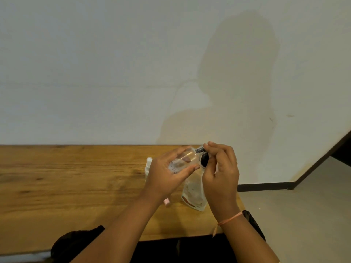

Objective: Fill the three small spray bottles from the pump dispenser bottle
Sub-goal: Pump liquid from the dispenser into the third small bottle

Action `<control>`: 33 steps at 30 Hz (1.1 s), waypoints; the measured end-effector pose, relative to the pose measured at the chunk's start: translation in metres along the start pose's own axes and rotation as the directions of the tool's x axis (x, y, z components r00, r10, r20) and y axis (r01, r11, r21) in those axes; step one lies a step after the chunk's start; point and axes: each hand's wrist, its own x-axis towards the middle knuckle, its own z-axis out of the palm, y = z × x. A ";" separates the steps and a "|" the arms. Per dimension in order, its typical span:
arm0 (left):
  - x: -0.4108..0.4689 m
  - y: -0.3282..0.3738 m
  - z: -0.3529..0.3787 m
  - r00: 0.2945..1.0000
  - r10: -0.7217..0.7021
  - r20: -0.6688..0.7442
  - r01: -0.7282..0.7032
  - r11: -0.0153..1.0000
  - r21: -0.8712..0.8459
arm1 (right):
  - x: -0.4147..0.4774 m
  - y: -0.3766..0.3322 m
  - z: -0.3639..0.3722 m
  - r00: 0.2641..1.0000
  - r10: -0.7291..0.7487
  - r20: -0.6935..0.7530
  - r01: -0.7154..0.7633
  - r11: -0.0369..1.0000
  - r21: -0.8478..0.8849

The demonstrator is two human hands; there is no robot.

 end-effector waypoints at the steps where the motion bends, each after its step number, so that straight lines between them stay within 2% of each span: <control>1: 0.000 0.001 0.000 1.000 0.013 -0.006 -0.013 1.000 0.007 | 0.002 -0.003 -0.002 0.999 0.047 -0.004 -0.047 0.997 0.058; 4: 0.002 0.003 0.000 1.000 0.015 -0.013 -0.016 1.000 -0.003 | 0.018 -0.019 -0.007 0.957 0.287 0.044 -0.289 0.924 0.250; 6: 0.004 0.003 -0.001 1.000 0.006 -0.002 -0.006 1.000 0.012 | 0.031 -0.025 -0.008 0.908 0.410 0.091 -0.419 0.871 0.257; 9: 0.006 0.004 -0.001 1.000 0.004 0.000 -0.004 1.000 0.023 | 0.060 -0.025 -0.003 0.832 0.518 0.199 -0.542 0.836 0.090; 12: 0.009 0.004 -0.002 1.000 -0.008 0.006 0.008 1.000 0.030 | 0.090 -0.025 0.001 0.701 0.582 0.413 -0.590 0.798 -0.123; 15: 0.008 0.004 -0.004 1.000 -0.015 0.020 0.015 1.000 0.024 | 0.100 -0.018 0.009 0.596 0.646 0.478 -0.655 0.735 -0.176; 17: 0.008 0.003 -0.003 1.000 -0.006 0.021 0.005 1.000 0.029 | 0.097 -0.014 0.011 0.556 0.696 0.455 -0.750 0.656 -0.087; 19: 0.008 0.001 -0.001 1.000 0.000 0.026 -0.001 1.000 0.023 | 0.092 -0.012 0.007 0.521 0.731 0.441 -0.843 0.521 0.131; 20: 0.008 0.001 -0.001 1.000 0.002 0.024 -0.002 1.000 0.016 | 0.088 -0.011 0.004 0.521 0.738 0.429 -0.853 0.468 0.231; 22: 0.007 0.000 -0.001 1.000 0.000 0.014 0.000 1.000 0.006 | 0.078 -0.008 -0.002 0.544 0.745 0.386 -0.838 0.462 0.289; 30: 0.007 0.001 0.000 1.000 -0.010 -0.005 0.010 1.000 0.021 | 0.047 -0.011 -0.010 0.654 0.653 0.382 -0.746 0.640 0.183; 33: 0.007 0.001 -0.001 1.000 -0.003 -0.001 0.003 1.000 0.030 | 0.044 -0.012 -0.010 0.652 0.641 0.405 -0.742 0.649 0.167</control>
